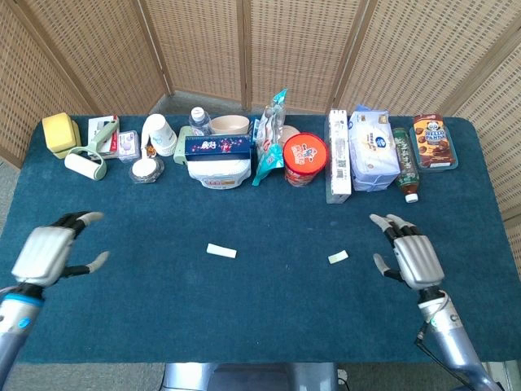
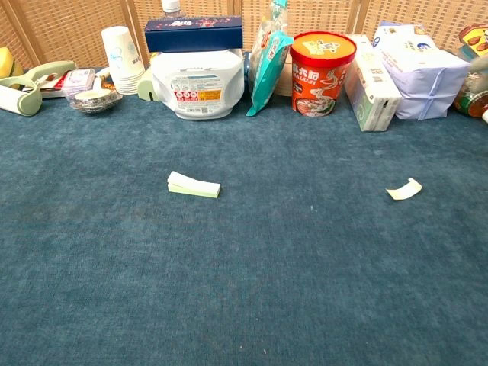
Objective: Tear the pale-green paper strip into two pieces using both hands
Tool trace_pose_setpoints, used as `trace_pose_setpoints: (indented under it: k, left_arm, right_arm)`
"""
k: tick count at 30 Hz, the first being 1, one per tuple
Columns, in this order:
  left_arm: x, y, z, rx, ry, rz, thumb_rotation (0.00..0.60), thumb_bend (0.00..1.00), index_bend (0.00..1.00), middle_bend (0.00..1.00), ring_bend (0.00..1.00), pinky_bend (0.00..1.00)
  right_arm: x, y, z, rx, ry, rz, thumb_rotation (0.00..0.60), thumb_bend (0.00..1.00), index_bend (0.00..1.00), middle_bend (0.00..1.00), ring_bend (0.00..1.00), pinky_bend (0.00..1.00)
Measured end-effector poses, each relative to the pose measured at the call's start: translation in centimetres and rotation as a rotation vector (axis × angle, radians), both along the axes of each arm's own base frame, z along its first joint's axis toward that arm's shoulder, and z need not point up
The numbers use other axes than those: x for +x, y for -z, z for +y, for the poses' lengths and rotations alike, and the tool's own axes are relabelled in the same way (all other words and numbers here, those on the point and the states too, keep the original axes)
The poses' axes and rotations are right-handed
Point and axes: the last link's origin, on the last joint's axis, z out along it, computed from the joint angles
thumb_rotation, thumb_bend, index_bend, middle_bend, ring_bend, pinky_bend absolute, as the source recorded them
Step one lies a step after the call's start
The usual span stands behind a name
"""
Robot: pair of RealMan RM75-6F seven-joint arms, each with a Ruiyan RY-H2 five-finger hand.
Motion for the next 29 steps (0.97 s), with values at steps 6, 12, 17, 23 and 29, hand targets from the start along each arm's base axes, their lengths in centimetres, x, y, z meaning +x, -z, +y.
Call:
trace_pose_setpoints:
  k: [6,12,17,23,29]
  left_arm:
    - [-3.8,-1.1,-4.2,0.097,-0.101,-0.014,0.405,0.26,0.21,0.24,0.23,0.46]
    - [-6.3,-0.8,-7.7,0.141,-0.178,-0.013,0.407,0.26,0.21,0.24,0.23,0.46]
    - [-7.3,-0.5,-9.8,0.153,-0.221,-0.018,0.417,0.26,0.21,0.24,0.23,0.46]
    - [-7.5,-0.1,-10.9,0.149,-0.220,-0.034,0.422,0.26,0.21,0.24,0.23,0.46]
    - [-6.9,-0.1,-10.4,0.158,-0.185,-0.051,0.426,0.26,0.21,0.24,0.23,0.46]
  right_arm:
    - [-1.9,-1.2,2.2,-0.051,0.078,0.032,0.600,0.41,0.13,0.26,0.15,0.23]
    - [-3.0,-2.0,4.5,-0.103,0.130,0.060,0.600,0.41,0.13,0.26,0.14,0.23]
    - [-3.5,-2.7,6.3,-0.146,0.172,0.090,0.600,0.41,0.13,0.26,0.14,0.23]
    - [-3.9,-3.4,7.7,-0.173,0.204,0.099,0.600,0.41,0.13,0.26,0.14,0.23]
    - [-3.9,-3.5,7.6,-0.180,0.192,0.081,0.600,0.41,0.13,0.26,0.14,0.23]
